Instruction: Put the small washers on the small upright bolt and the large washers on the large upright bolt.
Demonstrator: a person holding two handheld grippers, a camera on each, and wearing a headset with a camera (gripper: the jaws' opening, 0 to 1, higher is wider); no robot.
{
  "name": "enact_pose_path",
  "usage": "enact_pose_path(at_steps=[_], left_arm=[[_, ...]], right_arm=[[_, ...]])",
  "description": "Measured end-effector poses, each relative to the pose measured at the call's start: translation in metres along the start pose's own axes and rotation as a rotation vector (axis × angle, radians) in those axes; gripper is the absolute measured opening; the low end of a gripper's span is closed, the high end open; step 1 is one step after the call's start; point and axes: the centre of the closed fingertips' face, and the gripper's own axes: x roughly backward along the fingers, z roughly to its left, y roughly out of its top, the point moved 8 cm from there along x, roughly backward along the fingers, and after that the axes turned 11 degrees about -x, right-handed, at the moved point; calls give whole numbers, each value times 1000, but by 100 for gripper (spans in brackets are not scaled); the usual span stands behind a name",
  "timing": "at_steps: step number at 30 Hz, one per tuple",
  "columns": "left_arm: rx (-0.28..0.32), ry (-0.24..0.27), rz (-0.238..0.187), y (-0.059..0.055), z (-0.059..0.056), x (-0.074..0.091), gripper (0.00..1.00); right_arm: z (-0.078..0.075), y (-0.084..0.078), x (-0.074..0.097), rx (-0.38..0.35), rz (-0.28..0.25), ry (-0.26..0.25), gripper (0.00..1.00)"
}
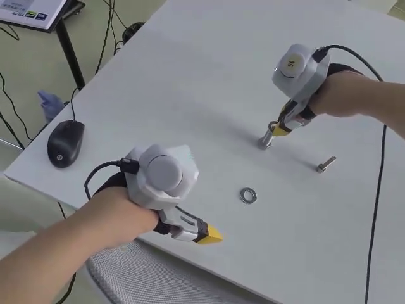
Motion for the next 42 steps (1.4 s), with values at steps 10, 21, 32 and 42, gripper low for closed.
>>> enact_pose_path(at_steps=[10,21,32,42], left_arm=[[-3,-11,3,1,1,-2,81],[8,-25,17,-4,1,-5,78],[20,-26,24,-9,3,-6,76],[23,-35,23,-8,1,-9,75]], right_arm=[[-5,1,-18,13,27,11,22],[-3,1,-34,18,37,10,22],[-3,-1,-51,28,49,5,22],[-1,-3,-57,14,47,9,22]])
